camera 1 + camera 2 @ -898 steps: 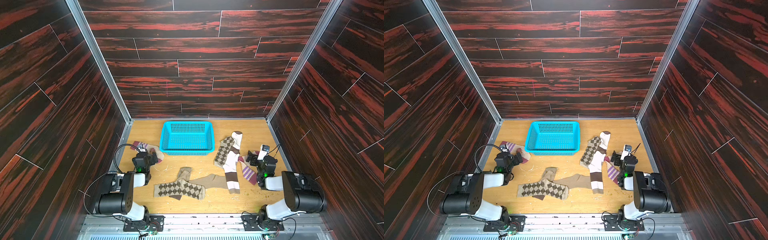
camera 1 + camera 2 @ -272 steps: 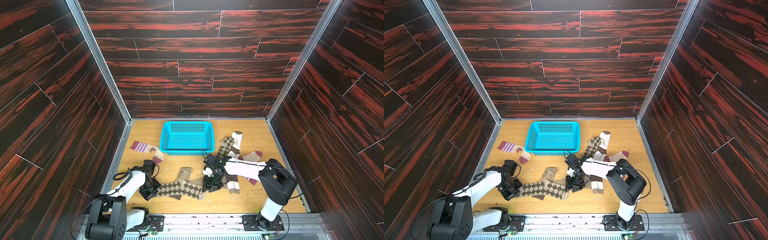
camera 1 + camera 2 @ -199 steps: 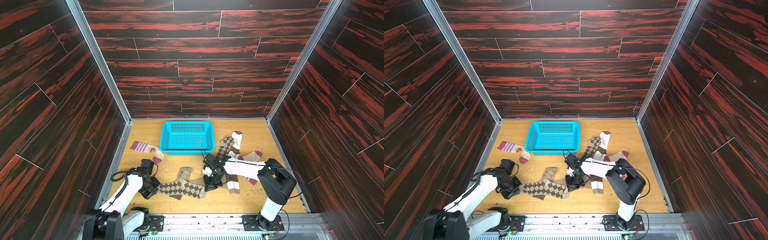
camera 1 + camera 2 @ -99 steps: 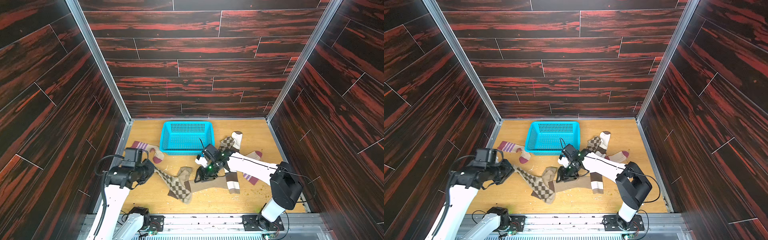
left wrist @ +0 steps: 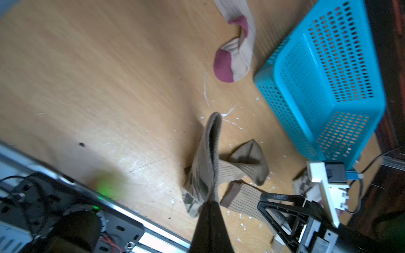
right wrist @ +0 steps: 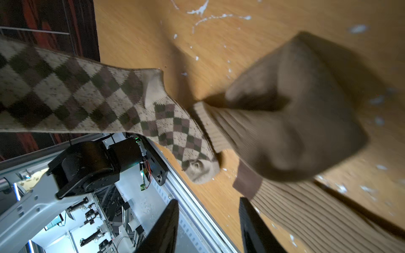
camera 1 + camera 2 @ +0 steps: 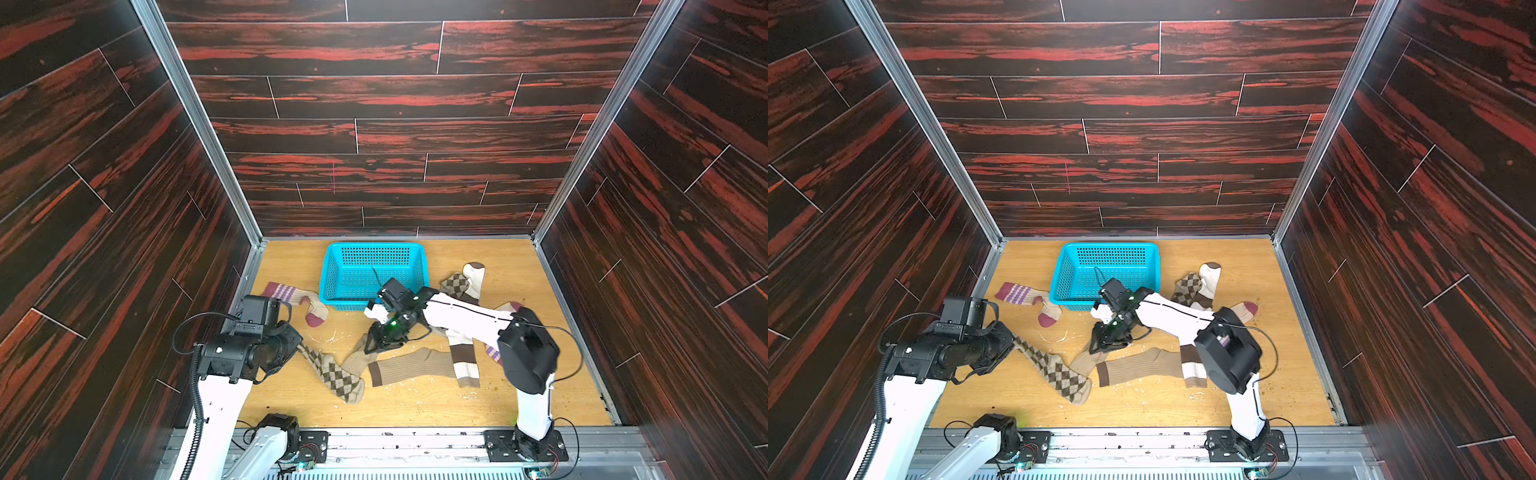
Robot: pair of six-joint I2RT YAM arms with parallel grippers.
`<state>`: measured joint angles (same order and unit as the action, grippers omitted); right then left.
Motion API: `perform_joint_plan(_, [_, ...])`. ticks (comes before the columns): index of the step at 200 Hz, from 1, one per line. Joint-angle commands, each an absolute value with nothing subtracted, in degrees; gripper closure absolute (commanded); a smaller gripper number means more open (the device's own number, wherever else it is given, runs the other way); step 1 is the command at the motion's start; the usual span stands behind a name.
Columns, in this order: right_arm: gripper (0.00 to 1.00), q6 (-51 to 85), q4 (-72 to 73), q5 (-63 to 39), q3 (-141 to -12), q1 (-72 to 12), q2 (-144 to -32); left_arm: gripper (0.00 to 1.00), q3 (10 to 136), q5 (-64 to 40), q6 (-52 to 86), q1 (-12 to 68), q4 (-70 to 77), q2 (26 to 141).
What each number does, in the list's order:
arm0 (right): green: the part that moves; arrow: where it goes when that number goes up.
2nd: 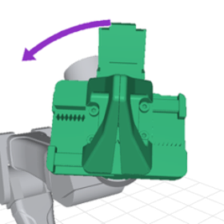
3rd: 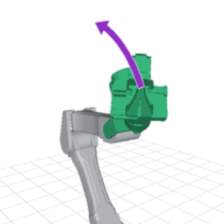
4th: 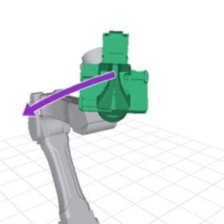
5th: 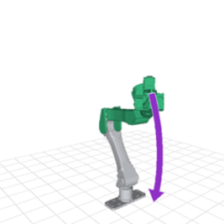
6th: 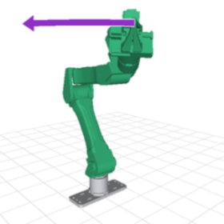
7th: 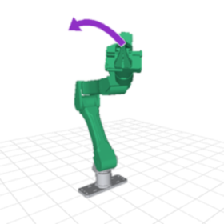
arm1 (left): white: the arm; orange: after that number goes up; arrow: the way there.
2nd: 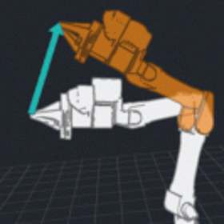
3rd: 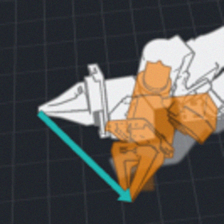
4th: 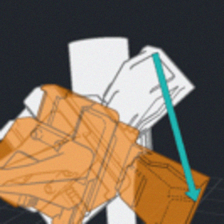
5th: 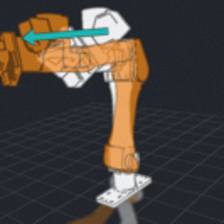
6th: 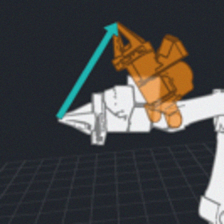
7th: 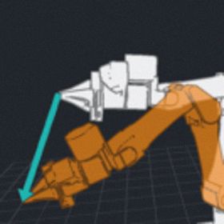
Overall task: Place the socks together as a pair
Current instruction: Move the sock to the center of the board.
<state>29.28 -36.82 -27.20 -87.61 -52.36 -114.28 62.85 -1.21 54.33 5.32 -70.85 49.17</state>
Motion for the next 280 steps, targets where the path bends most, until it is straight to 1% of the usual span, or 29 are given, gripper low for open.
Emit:
perform_joint_plan(1, [0.55,28.7,-39.1,-23.7,-92.1,-54.3,-118.2,1.00,63.7,4.0,53.3,5.5,-77.6,49.7])
perform_joint_plan(24, [0.58,29.2,-39.3,-20.4,-94.4,-55.2,-121.3,1.00,62.1,5.3,53.6,5.5,-78.4,49.4])
perform_joint_plan(45, [0.62,29.4,-40.4,-13.1,-95.2,-56.0,-123.7,1.00,60.5,5.7,54.3,5.5,-78.3,49.2])
perform_joint_plan(94, [0.67,30.7,-39.2,1.7,-89.3,-55.3,-124.0,1.00,54.0,5.4,57.4,5.5,-74.9,48.2])
perform_joint_plan(114, [0.70,31.7,-39.1,5.2,-85.2,-53.9,-122.0,1.00,50.4,4.6,58.8,5.5,-71.8,48.1])
perform_joint_plan(152, [0.72,34.9,-36.8,8.8,-74.0,-49.9,-115.2,1.00,44.2,2.7,60.5,5.5,-65.1,48.9])
perform_joint_plan(202, [0.75,36.1,-37.3,13.5,-65.3,-44.2,-108.2,1.00,39.7,0.2,60.4,5.5,-60.5,52.1])
perform_joint_plan(221, [0.75,36.3,-37.5,14.6,-63.1,-42.9,-105.8,1.00,37.2,1.2,61.2,5.5,-58.1,52.8])
perform_joint_plan(240, [0.73,35.6,-36.4,13.2,-62.0,-42.2,-103.3,1.00,37.2,5.5,62.0,5.5,-57.3,53.2])
perform_joint_plan(258, [0.63,34.4,-35.1,8.9,-62.1,-42.3,-100.9,1.00,37.4,10.5,62.1,5.4,-55.9,54.1])
perform_joint_plan(270, [0.57,33.9,-35.3,6.5,-62.8,-42.1,-99.1,1.00,37.4,11.5,61.8,4.8,-55.6,55.5])
perform_joint_plan(280, [0.53,33.2,-36.1,3.8,-63.8,-41.8,-97.6,0.93,37.0,10.9,61.8,4.3,-55.8,57.2])
